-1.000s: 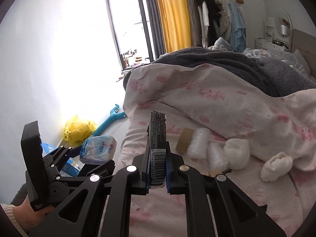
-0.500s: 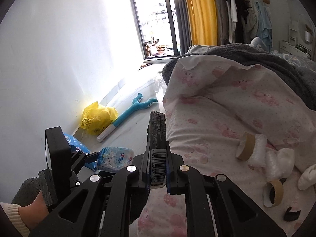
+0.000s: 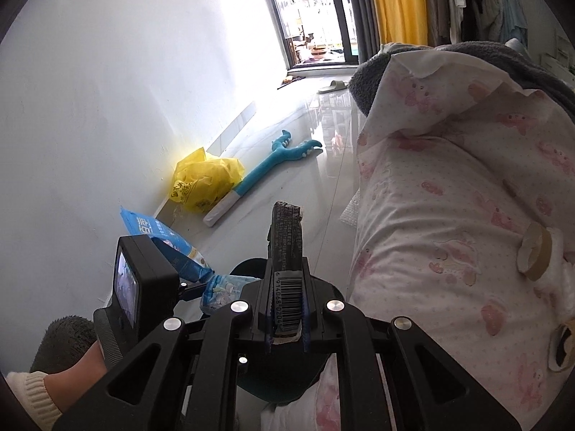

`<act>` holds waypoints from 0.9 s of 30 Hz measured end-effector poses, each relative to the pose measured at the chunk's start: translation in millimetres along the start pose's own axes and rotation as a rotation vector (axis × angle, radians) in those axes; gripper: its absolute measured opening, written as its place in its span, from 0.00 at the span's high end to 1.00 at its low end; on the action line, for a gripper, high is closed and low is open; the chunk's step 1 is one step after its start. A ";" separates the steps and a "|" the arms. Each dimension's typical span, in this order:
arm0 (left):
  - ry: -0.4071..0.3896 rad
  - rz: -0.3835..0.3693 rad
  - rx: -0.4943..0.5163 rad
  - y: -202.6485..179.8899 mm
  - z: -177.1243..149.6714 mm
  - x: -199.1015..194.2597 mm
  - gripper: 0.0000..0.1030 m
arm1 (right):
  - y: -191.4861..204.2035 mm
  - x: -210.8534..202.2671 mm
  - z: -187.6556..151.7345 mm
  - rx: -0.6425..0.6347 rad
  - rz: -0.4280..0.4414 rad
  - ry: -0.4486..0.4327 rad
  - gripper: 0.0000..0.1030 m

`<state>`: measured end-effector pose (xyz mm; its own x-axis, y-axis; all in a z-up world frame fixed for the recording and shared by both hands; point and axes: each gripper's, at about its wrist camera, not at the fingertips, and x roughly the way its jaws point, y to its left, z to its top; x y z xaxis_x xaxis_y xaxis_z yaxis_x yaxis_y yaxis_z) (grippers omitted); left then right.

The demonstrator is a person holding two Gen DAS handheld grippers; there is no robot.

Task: Collect trash
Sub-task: 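Carry both items over the black bin and open both grippers, then move both tools back from the bin toward the bed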

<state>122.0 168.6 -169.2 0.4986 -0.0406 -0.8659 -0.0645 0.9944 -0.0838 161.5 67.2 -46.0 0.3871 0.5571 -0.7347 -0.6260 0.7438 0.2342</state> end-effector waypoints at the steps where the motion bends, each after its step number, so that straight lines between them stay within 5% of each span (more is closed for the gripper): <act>1: 0.015 0.002 -0.007 4.0 -2.5 2.0 0.19 | 2.7 4.6 0.8 -0.002 0.002 0.010 0.88; 5: 0.053 -0.019 -0.052 20.1 -10.7 4.7 0.08 | 8.8 17.6 2.3 -0.002 0.012 0.041 0.88; 10: 0.053 -0.009 -0.110 40.3 -17.3 -3.7 0.08 | 15.6 42.1 0.4 0.010 0.021 0.096 0.88; 27: -0.211 -0.013 -0.101 79.7 -21.6 -86.5 0.09 | 35.8 138.2 -32.9 -0.007 -0.014 0.322 0.88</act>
<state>55.0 249.3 -111.7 0.6692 -0.0210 -0.7427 -0.1380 0.9787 -0.1520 170.3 158.7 -160.2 0.1625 0.4004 -0.9018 -0.6270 0.7476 0.2190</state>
